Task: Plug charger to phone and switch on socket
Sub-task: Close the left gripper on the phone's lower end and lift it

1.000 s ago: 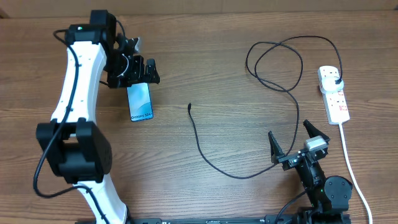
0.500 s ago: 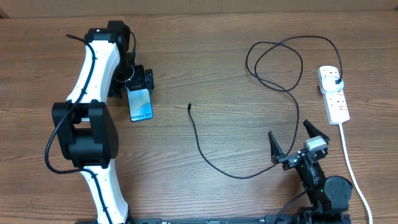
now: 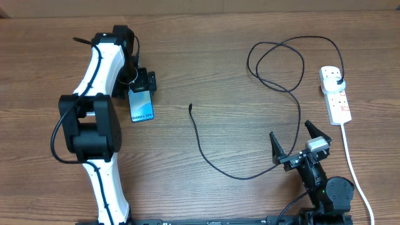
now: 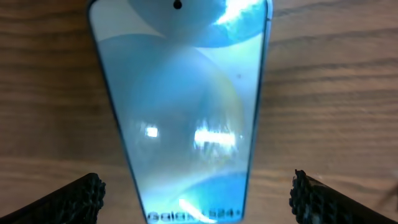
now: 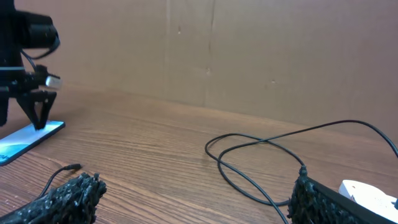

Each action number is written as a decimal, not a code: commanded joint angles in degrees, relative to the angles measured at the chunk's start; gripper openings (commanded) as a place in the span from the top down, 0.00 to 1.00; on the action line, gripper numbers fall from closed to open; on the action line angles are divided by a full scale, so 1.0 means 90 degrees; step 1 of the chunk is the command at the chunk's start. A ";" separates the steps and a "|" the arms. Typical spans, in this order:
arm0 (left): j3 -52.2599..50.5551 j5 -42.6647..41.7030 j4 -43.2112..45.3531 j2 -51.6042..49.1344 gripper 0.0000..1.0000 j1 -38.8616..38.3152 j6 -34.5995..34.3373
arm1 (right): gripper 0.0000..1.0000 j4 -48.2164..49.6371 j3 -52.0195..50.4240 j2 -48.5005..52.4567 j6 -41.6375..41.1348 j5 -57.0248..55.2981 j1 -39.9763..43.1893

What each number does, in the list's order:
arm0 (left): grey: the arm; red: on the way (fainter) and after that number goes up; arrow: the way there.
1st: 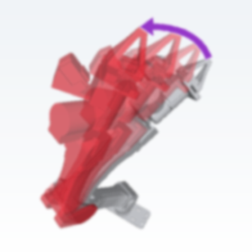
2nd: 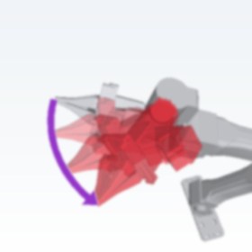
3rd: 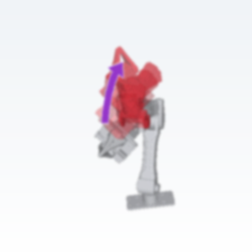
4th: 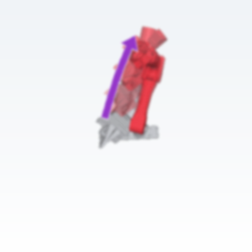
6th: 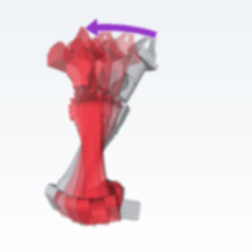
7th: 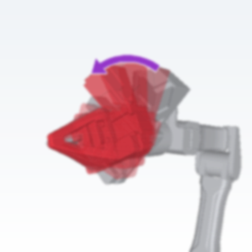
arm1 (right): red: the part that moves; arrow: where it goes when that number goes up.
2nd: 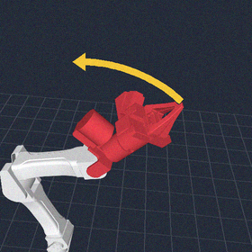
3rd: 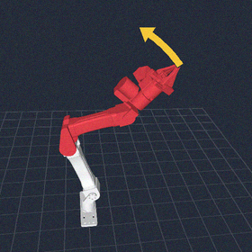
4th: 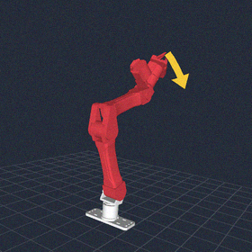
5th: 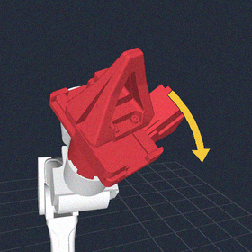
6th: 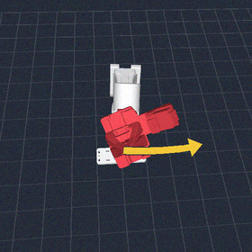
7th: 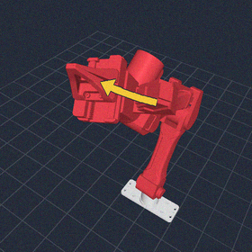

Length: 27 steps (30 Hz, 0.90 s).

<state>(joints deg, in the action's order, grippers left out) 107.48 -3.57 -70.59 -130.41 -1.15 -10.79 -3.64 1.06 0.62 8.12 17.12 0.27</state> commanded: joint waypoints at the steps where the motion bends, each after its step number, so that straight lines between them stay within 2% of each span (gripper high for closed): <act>1: -0.0053 0.0036 0.0063 -0.0228 0.00 -0.0044 0.0056 | 0.00 0.0034 -0.0068 -0.0051 -0.0039 -0.0066 -0.0034; 23: -0.0444 -0.0053 0.0420 -0.0274 0.02 -0.0032 0.0007 | 0.00 0.0034 -0.0068 -0.0051 -0.0039 -0.0066 -0.0034; 27: -0.0471 -0.0032 0.0440 -0.0274 0.06 -0.0032 0.0005 | 0.00 0.0034 -0.0068 -0.0051 -0.0039 -0.0066 -0.0034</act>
<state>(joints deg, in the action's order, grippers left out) 104.49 -3.46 -67.35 -132.27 -1.15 -10.81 -3.66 1.06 0.62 8.14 17.12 0.27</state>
